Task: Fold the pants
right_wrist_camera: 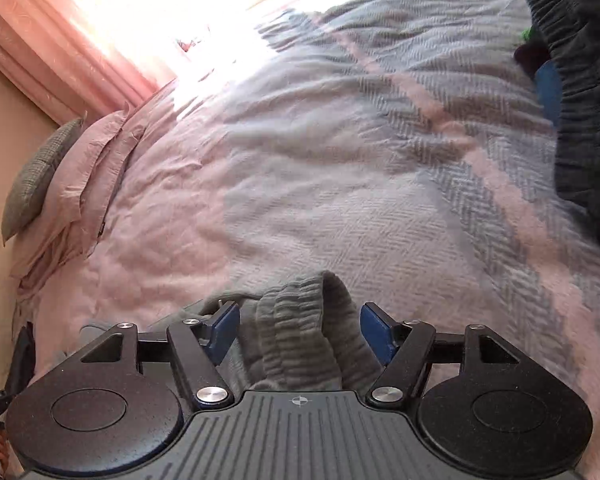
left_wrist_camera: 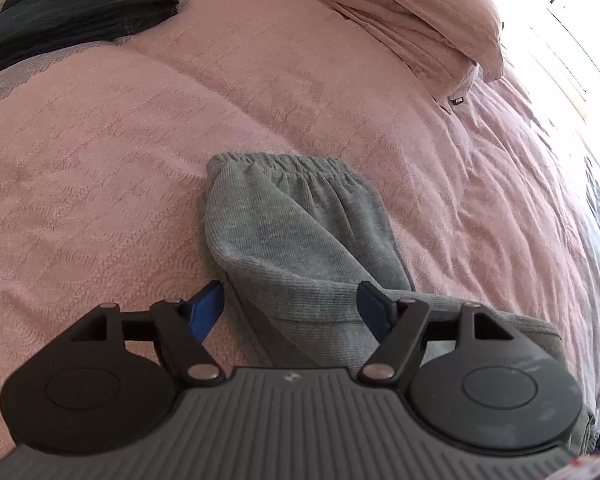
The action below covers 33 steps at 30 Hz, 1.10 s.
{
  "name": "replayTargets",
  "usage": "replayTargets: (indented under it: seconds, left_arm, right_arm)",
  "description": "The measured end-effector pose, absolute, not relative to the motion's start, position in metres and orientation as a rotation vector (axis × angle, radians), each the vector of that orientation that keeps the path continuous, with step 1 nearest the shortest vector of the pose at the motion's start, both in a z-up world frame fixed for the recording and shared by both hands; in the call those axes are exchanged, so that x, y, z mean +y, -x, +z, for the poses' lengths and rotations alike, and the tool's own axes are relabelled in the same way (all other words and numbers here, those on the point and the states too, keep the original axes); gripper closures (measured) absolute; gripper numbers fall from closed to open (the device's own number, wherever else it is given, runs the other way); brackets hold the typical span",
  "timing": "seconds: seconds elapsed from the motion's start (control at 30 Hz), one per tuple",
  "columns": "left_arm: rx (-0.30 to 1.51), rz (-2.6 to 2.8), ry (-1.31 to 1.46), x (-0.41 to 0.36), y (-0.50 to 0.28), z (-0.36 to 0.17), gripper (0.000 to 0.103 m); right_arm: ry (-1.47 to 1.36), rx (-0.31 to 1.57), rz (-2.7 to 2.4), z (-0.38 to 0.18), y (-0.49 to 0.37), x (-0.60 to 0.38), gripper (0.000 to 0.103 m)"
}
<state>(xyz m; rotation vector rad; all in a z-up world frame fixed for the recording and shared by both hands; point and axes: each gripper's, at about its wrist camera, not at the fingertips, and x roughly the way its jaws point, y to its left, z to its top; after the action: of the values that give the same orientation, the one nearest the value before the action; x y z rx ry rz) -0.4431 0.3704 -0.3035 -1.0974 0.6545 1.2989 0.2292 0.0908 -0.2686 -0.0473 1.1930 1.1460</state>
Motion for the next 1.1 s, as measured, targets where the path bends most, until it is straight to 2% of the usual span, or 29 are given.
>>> replayTargets:
  seconds: [0.07, 0.1, 0.13, 0.4, 0.43, 0.47, 0.5, 0.53, 0.57, 0.77, 0.97, 1.0, 1.1]
  left_arm:
    - [0.653, 1.315, 1.110, 0.369, 0.445, -0.306, 0.034]
    - [0.650, 1.323, 1.116, 0.368, 0.446, -0.307, 0.034]
    - [0.638, 1.330, 1.126, 0.367, 0.447, -0.306, 0.034]
    - [0.517, 1.359, 1.216, 0.373, 0.457, -0.314, 0.032]
    - [0.506, 1.367, 1.230, 0.375, 0.458, -0.316, 0.039]
    - [0.501, 1.377, 1.246, 0.378, 0.459, -0.318, 0.050]
    - [0.505, 1.383, 1.245, 0.380, 0.458, -0.319, 0.084]
    - [0.520, 1.397, 1.221, 0.380, 0.456, -0.315, 0.092]
    - [0.519, 1.406, 1.191, 0.380, 0.454, -0.309, 0.095]
    - [0.436, 1.374, 1.011, 0.399, 0.415, -0.244, 0.097]
    - [0.394, 1.266, 0.797, 0.493, 0.295, -0.185, 0.096]
    - [0.399, 1.268, 0.757, 0.511, 0.270, -0.181, 0.093]
    - [0.452, 1.291, 0.711, 0.554, 0.217, -0.184, 0.072]
  right_arm:
    - [-0.005, 1.241, 1.170, -0.285, -0.241, 0.096, 0.052]
    - [-0.051, 1.220, 1.221, -0.285, -0.244, 0.095, 0.087]
    - [-0.109, 1.232, 1.274, -0.285, -0.248, 0.095, 0.090]
    - [-0.124, 1.396, 1.344, -0.307, -0.261, 0.104, 0.084]
    - [-0.148, 1.386, 1.347, -0.308, -0.261, 0.106, 0.093]
    - [-0.168, 1.353, 1.344, -0.306, -0.260, 0.107, 0.096]
    - [-0.167, 1.323, 1.349, -0.302, -0.259, 0.107, 0.097]
    - [-0.162, 1.275, 1.350, -0.295, -0.256, 0.106, 0.098]
    - [-0.170, 1.236, 1.346, -0.288, -0.255, 0.102, 0.098]
    - [-0.381, 1.034, 1.232, -0.233, -0.289, 0.049, 0.098]
    - [-0.465, 0.880, 1.167, -0.189, -0.339, 0.041, 0.098]
    - [-0.452, 0.867, 1.144, -0.188, -0.345, 0.051, 0.098]
    - [-0.417, 0.938, 0.992, -0.209, -0.370, 0.083, 0.095]
